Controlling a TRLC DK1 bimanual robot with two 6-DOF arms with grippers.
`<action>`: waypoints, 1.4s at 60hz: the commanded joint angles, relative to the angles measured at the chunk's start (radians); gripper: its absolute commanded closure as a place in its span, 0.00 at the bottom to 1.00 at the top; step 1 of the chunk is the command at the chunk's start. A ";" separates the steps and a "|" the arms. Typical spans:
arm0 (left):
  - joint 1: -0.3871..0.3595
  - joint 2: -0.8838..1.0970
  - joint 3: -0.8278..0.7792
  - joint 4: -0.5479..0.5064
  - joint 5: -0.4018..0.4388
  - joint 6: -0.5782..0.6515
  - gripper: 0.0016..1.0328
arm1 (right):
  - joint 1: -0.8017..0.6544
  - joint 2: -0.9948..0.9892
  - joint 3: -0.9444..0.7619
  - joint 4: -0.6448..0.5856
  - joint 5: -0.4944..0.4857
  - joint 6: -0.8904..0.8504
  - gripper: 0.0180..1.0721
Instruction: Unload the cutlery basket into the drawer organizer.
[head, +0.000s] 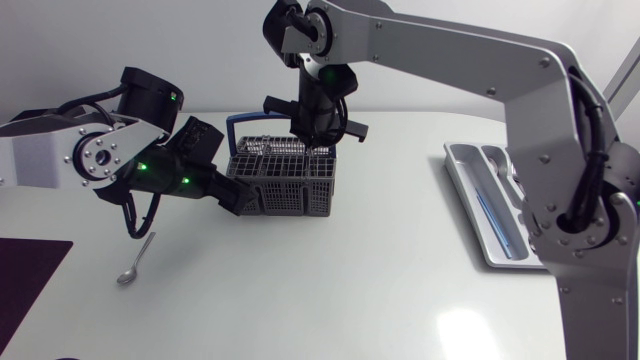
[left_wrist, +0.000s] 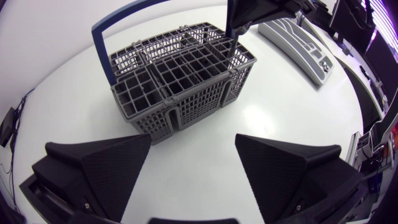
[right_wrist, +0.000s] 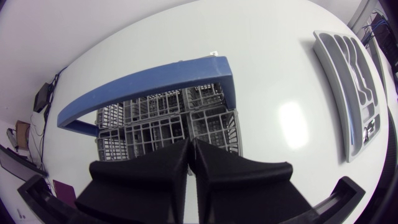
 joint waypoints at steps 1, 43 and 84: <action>-0.008 0.017 -0.021 0.005 0.003 0.009 0.08 | 0.013 -0.052 -0.047 0.025 0.018 0.037 0.95; -0.028 0.014 -0.019 0.005 -0.003 -0.010 0.08 | 0.034 -0.222 -0.191 0.081 0.049 0.094 0.95; -0.037 -0.001 -0.015 0.002 -0.006 -0.019 0.08 | 0.004 -0.432 -0.265 0.020 -0.051 0.018 0.95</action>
